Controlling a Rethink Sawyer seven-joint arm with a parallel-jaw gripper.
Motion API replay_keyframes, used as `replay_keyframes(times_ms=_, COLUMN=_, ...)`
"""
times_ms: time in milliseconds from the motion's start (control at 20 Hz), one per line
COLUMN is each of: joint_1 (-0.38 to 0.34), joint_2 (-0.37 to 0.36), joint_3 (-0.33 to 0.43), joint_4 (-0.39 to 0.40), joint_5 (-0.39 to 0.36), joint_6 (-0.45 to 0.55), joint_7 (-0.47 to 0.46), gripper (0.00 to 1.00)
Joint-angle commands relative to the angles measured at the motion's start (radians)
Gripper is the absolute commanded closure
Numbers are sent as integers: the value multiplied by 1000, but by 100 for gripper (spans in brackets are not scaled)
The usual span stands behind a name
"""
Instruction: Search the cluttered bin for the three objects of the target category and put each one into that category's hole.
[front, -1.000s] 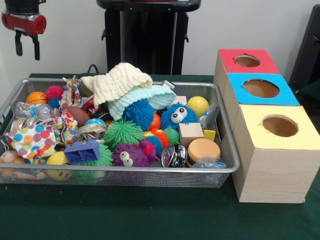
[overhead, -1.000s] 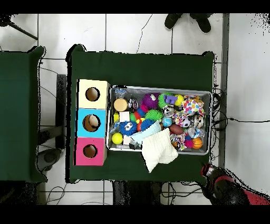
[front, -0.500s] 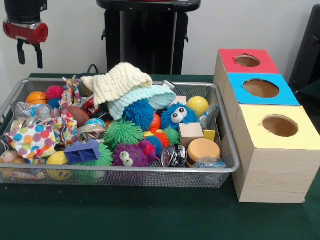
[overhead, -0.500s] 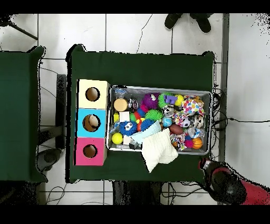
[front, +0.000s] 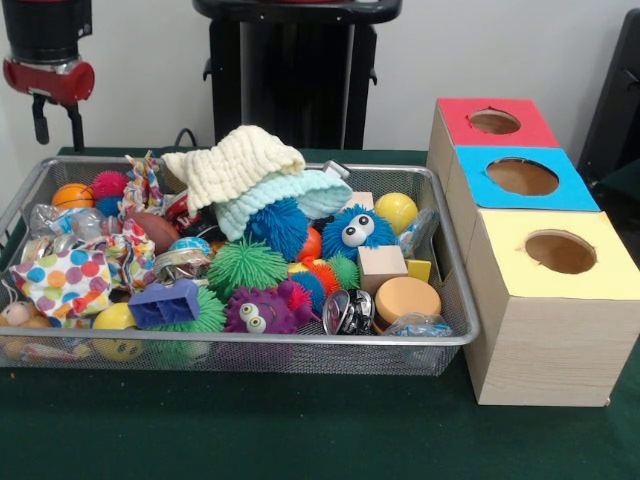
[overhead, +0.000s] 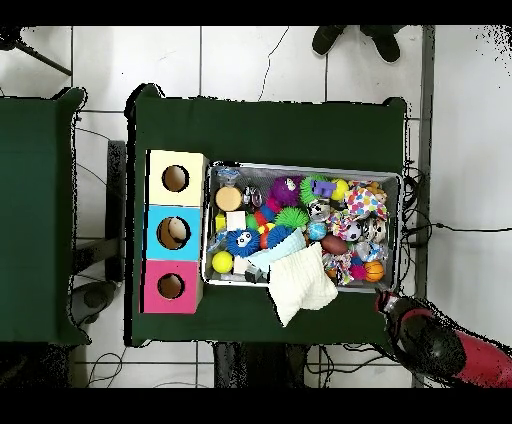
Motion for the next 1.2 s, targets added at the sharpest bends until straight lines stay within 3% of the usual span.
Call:
replay_keyframes(times_ms=50, joint_1=11, joint_2=13, joint_3=40, joint_4=-85, joint_5=31, joint_6=74, joint_7=-5, gripper=0)
replay_keyframes(times_ms=450, joint_1=44, joint_2=-14, joint_3=8, joint_4=-55, joint_5=36, joint_6=65, joint_7=39, gripper=0)
replay_keyframes(times_ms=850, joint_1=198, joint_2=-61, joint_3=-105, joint_4=-1, joint_5=52, joint_6=37, joint_7=168, gripper=0)
replay_keyframes(times_ms=1200, joint_1=286, joint_2=-72, joint_3=-188, joint_4=31, joint_5=87, joint_6=0, joint_7=201, gripper=0)
